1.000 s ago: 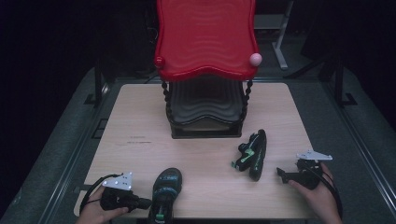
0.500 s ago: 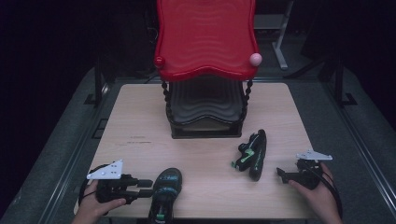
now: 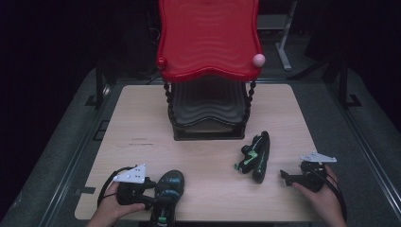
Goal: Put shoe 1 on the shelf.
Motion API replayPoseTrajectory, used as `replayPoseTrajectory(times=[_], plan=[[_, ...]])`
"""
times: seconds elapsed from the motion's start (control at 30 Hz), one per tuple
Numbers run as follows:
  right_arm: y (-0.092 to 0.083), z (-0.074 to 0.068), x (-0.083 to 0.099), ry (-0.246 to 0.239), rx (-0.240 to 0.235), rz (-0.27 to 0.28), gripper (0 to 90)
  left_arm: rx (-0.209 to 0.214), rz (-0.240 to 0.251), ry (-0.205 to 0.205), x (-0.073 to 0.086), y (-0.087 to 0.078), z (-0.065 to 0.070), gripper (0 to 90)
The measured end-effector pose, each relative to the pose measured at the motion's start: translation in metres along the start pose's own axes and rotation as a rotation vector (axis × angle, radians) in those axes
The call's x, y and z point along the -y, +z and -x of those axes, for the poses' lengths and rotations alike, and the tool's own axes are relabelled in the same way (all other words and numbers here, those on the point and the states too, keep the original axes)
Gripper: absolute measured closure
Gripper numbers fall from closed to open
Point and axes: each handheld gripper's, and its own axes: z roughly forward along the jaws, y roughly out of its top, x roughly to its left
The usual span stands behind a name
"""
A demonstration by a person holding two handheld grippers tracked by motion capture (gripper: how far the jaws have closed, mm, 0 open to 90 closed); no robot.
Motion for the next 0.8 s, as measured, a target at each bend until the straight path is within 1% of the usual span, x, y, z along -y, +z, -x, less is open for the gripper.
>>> replayPoseTrajectory(times=[0.07, 0.13, 0.23, 0.53, 0.67, 0.8], plan=[[0.0, 0.0, 0.0, 0.0, 0.0, 0.0, 0.0, 0.005, -0.008, 0.002, 0.0009, 0.0011, -0.0009, 57.6], [0.0001, 0.0001, 0.0, 0.0, 0.0, 0.0, 0.0, 0.013, -0.005, 0.005, 0.0014, 0.0006, -0.0009, 63.1], [0.0, 0.0001, -0.0001, 0.0, 0.0, 0.0, 0.0, 0.008, -0.007, 0.01, 0.0015, -0.0002, -0.001, 65.8], [0.0001, 0.0001, -0.0001, 0.0, 0.0, 0.0, 0.0, 0.019, 0.006, 0.004, 0.0008, -0.004, -0.0022, 67.6], [0.0001, 0.0001, -0.0001, 0.0, 0.0, 0.0, 0.0, 0.025, 0.013, 0.012, -0.0007, -0.005, -0.0019, 67.7], [0.0001, 0.0001, -0.0001, 0.0, 0.0, 0.0, 0.0, 0.027, 0.035, 0.024, -0.0055, -0.0074, -0.0021, 67.8]])
